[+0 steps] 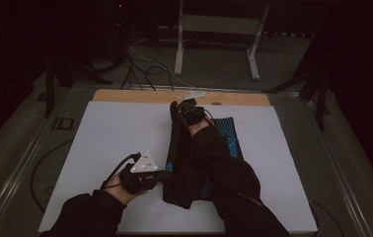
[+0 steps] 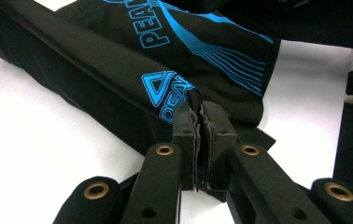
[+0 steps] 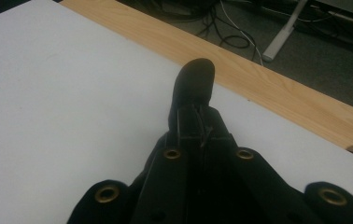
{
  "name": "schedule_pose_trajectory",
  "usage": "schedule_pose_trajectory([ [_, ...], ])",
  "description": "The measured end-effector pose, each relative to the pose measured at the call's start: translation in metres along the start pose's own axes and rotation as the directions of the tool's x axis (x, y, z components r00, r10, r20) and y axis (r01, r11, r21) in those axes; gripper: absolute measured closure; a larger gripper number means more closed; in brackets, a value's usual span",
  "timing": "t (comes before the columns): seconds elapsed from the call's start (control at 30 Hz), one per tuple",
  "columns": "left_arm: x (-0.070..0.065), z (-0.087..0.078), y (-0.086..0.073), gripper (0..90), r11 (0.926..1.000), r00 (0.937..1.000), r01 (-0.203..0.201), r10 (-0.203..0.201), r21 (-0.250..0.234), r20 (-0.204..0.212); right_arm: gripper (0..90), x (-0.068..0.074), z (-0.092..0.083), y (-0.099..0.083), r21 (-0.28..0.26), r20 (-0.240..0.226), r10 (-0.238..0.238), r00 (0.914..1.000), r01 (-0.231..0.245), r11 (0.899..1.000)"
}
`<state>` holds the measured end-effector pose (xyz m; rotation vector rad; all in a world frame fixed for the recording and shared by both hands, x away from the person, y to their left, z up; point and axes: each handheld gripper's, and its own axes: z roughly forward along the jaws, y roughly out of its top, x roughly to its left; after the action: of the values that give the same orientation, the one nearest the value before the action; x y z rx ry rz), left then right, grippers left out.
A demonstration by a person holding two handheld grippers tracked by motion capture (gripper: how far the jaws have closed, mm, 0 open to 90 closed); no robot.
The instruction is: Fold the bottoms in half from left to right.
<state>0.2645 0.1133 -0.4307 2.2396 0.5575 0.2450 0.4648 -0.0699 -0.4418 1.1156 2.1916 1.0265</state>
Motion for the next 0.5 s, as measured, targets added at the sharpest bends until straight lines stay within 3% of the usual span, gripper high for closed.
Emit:
schedule_pose_trajectory([
  [0.5, -0.008, 0.015, 0.021, 86.0, 0.9991, 0.9986, -0.042, 0.042, -0.005, 0.031, 89.2, -0.025, -0.021, -0.006, -0.015, 0.035, 0.016, 0.9993, -0.016, 1.0],
])
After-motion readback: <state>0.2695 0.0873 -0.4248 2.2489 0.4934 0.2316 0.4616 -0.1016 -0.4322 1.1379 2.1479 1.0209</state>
